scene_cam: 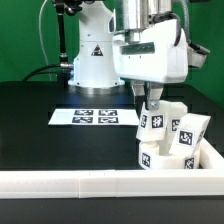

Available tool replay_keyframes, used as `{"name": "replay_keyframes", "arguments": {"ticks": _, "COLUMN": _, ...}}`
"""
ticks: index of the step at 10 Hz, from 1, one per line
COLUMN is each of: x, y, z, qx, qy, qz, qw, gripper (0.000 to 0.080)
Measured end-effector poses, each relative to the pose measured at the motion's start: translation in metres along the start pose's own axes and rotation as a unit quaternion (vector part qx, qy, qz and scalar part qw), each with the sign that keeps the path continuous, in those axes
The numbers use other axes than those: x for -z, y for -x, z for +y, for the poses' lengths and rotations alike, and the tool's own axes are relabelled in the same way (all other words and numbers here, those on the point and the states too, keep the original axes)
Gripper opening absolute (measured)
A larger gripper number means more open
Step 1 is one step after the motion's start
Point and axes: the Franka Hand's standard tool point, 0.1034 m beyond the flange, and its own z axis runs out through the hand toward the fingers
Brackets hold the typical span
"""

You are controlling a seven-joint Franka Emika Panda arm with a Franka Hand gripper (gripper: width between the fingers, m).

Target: Assemble stool

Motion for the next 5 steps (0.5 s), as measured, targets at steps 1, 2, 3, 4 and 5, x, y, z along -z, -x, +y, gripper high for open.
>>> {"name": "replay_keyframes", "arguments": {"ticks": 1, "x": 0.0001, "y": 0.0006, "z": -0.0002, "qx": -0.028, "qy": -0.001, "qz": -0.001, "qw": 1.000, "gripper": 0.0333}}
{"name": "replay_keyframes", "arguments": {"ticks": 2, "x": 0.0000, "y": 0.0008, "z": -0.0002, "qx": -0.049, "qy": -0.001, "qz": -0.001, "qw": 0.999, "gripper": 0.0333}}
{"name": "replay_keyframes", "arguments": {"ticks": 3, "x": -0.0001, "y": 0.0009, "z": -0.0002, "qx": -0.082, "qy": -0.001, "qz": -0.001, "qw": 0.997, "gripper": 0.0333}}
{"name": "replay_keyframes", "arguments": {"ticks": 4, "x": -0.0003, "y": 0.0007, "z": 0.0001, "qx": -0.115, "qy": -0.001, "qz": -0.003, "qw": 0.993, "gripper": 0.0333}}
{"name": "replay_keyframes", "arguments": {"ticks": 5, "x": -0.0005, "y": -0.0019, "z": 0.0013, "qx": -0.174, "qy": -0.006, "qz": -0.013, "qw": 0.985, "gripper": 0.0333}}
